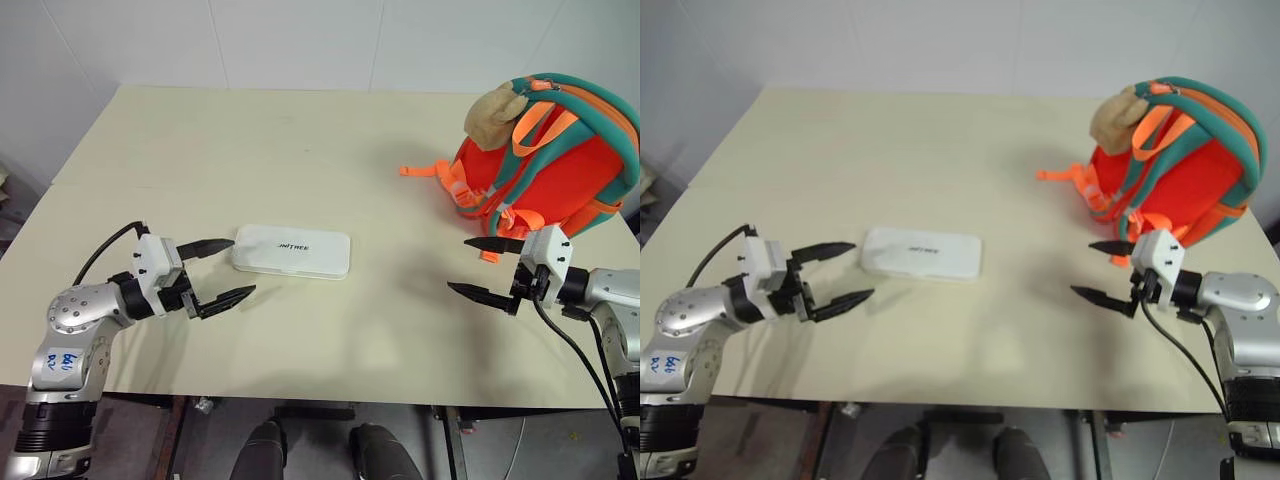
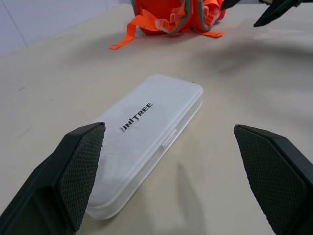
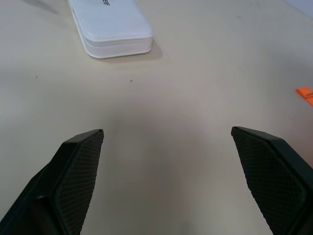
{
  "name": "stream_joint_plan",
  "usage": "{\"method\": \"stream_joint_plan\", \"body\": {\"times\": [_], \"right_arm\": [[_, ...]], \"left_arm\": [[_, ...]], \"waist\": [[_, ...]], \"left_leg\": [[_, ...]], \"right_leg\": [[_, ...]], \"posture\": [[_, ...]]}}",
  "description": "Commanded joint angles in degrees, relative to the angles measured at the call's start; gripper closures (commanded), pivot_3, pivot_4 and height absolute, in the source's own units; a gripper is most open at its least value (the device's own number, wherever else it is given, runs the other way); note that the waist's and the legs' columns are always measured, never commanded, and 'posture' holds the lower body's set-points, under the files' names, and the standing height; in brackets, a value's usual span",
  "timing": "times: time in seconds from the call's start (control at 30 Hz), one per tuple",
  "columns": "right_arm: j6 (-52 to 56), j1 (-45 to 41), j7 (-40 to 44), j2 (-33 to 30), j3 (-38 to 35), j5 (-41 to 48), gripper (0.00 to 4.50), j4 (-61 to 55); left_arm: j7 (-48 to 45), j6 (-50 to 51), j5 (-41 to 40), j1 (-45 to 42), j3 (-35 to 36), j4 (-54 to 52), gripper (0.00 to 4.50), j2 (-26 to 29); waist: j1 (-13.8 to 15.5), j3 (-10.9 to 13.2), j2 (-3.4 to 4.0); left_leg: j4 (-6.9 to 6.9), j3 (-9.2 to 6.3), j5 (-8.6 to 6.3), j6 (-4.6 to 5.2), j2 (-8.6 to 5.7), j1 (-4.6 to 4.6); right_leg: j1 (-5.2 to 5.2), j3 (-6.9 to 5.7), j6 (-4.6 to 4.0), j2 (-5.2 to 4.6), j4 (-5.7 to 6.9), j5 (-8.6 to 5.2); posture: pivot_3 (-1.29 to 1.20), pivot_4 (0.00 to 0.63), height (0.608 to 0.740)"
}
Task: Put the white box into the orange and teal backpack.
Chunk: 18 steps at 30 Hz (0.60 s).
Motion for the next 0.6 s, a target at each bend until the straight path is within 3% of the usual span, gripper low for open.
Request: {"method": "stream_joint_plan", "body": {"times": [0.03,0.23,0.3,0.6], "right_arm": [[0.9,-0.9,-0.9,-0.6,-1.0,0.5,0.07,-2.8],[3.7,-4.2,-2.6,2.9,2.7,-0.3,0.07,-3.5],[4.9,-5.9,-4.5,5.5,5.2,-1.5,0.0,-4.8],[3.5,-10.6,-11.5,14.8,12.8,-8.7,3.08,-2.5]], "left_arm": [[0.3,-0.8,0.1,-1.0,0.3,-1.1,0.0,0.2],[1.8,-1.2,1.5,-1.2,0.5,0.2,0.0,0.1],[1.7,-1.4,2.2,-0.6,1.3,1.4,0.39,1.2],[5.7,-2.9,5.8,-0.5,6.2,10.0,3.17,4.9]], "waist": [[-0.1,0.0,0.0],[-0.2,0.0,0.0],[-0.5,0.0,0.0],[-0.5,0.0,0.0]], "left_leg": [[0.01,0.0,0.0,0.0,0.0,0.0],[0.09,0.0,0.01,-0.02,0.01,0.03],[0.1,0.0,0.02,-0.04,0.02,0.04],[0.07,-0.02,0.07,-0.1,0.01,0.0]], "right_leg": [[0.0,0.0,0.0,0.0,0.01,0.0],[-0.01,0.02,0.0,0.04,0.16,0.0],[-0.02,0.03,0.0,0.06,0.22,0.0],[-0.21,0.05,-0.01,0.02,0.37,-0.01]], "posture": [[0.0,0.15,0.74],[0.0,0.15,0.74],[0.0,0.15,0.74],[0.0,0.15,0.74]]}}
